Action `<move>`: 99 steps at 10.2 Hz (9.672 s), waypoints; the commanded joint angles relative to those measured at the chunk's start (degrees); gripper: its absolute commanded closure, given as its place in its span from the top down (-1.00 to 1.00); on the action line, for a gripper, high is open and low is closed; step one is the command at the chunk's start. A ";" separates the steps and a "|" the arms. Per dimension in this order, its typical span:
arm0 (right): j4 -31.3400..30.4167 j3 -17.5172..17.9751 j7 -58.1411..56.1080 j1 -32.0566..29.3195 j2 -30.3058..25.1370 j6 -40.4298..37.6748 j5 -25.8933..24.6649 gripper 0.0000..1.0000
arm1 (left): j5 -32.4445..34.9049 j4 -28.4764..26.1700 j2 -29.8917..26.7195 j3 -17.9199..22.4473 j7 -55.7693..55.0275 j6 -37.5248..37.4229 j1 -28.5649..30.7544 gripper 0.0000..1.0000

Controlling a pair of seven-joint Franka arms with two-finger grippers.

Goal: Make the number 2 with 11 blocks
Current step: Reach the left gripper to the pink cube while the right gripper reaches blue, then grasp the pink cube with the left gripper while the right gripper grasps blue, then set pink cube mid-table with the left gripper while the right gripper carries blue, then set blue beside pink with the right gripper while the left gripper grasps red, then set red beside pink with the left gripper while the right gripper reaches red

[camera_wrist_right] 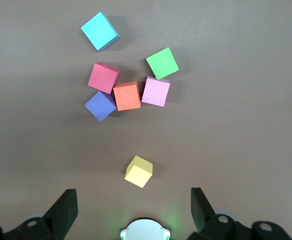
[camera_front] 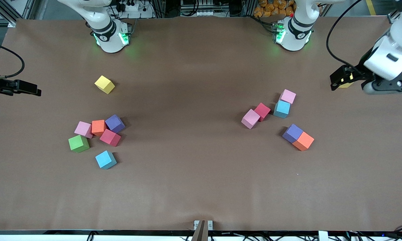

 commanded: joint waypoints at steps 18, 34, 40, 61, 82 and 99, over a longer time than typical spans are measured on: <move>-32.63 0.15 -17.69 9.77 7.04 39.95 6.37 1.00 | 5.49 -25.36 20.25 -8.40 7.87 42.56 -11.79 1.00; -46.62 1.55 -33.27 9.95 12.40 66.35 14.88 1.00 | 6.11 -29.14 23.95 -8.22 2.45 53.74 -16.35 -1.00; -47.68 2.61 -33.18 11.44 12.58 66.34 26.07 1.00 | 6.02 -29.23 20.17 -21.81 -43.38 47.95 -18.82 -1.00; -42.76 2.96 -3.25 18.38 -0.06 50.20 17.47 -0.46 | 9.62 -25.01 31.24 -29.75 -66.13 48.20 -27.26 -1.00; -53.29 4.63 -39.33 44.29 -1.75 62.98 9.98 -0.79 | 14.02 -27.47 14.45 -17.99 -28.59 33.96 -6.69 1.00; -59.89 4.10 -25.62 64.00 5.54 81.54 10.16 -0.85 | 12.61 -41.10 16.82 -11.12 -1.01 55.66 -6.69 1.00</move>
